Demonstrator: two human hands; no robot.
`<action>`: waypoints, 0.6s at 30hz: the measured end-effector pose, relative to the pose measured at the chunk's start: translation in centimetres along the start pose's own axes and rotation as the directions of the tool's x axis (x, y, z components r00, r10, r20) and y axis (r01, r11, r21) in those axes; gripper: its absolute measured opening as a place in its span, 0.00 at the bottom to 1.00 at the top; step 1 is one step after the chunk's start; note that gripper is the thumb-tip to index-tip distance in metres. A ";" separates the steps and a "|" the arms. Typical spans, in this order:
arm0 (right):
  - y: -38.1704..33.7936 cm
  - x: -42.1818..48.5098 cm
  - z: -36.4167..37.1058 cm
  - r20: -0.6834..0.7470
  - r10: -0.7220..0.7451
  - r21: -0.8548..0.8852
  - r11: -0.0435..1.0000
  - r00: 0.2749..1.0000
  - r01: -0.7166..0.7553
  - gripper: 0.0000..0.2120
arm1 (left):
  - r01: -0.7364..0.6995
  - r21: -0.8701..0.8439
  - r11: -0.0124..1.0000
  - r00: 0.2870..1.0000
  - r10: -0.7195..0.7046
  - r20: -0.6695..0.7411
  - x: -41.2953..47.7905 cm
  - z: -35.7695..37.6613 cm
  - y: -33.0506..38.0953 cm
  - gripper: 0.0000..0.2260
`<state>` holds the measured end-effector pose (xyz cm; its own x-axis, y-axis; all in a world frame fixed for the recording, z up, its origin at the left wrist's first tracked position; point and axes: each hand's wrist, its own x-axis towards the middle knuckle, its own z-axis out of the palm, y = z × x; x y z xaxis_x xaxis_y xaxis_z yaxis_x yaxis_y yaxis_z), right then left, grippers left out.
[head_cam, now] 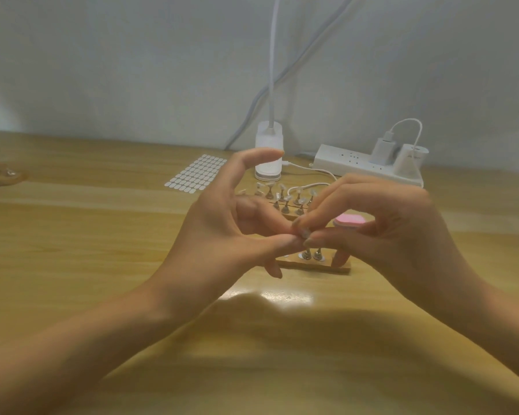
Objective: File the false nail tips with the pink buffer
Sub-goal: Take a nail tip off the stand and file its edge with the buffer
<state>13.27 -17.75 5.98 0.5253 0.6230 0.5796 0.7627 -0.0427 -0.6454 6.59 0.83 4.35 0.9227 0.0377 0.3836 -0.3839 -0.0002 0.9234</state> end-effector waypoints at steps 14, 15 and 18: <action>4.7 1.3 -7.7 0.035 0.326 -0.461 0.844 0.945 -0.274 0.08 | -0.194 0.465 0.864 0.981 0.179 0.077 1.2 -0.6 -1.8 0.28; 5.4 1.1 -7.7 0.026 0.347 -0.477 0.828 0.937 -0.293 0.08 | -0.181 0.477 0.860 0.984 0.162 0.081 1.3 -0.6 -2.0 0.28; 7.2 0.4 -6.7 0.052 0.408 -0.458 0.821 0.911 -0.341 0.11 | -0.102 0.492 0.865 0.994 0.073 0.078 1.2 -0.7 -2.7 0.29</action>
<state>21.51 -23.10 4.89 0.7703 0.5914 0.2386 0.6196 -0.6055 -0.4995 8.74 1.61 2.35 0.8923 -0.0402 0.4496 -0.4085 -0.4958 0.7663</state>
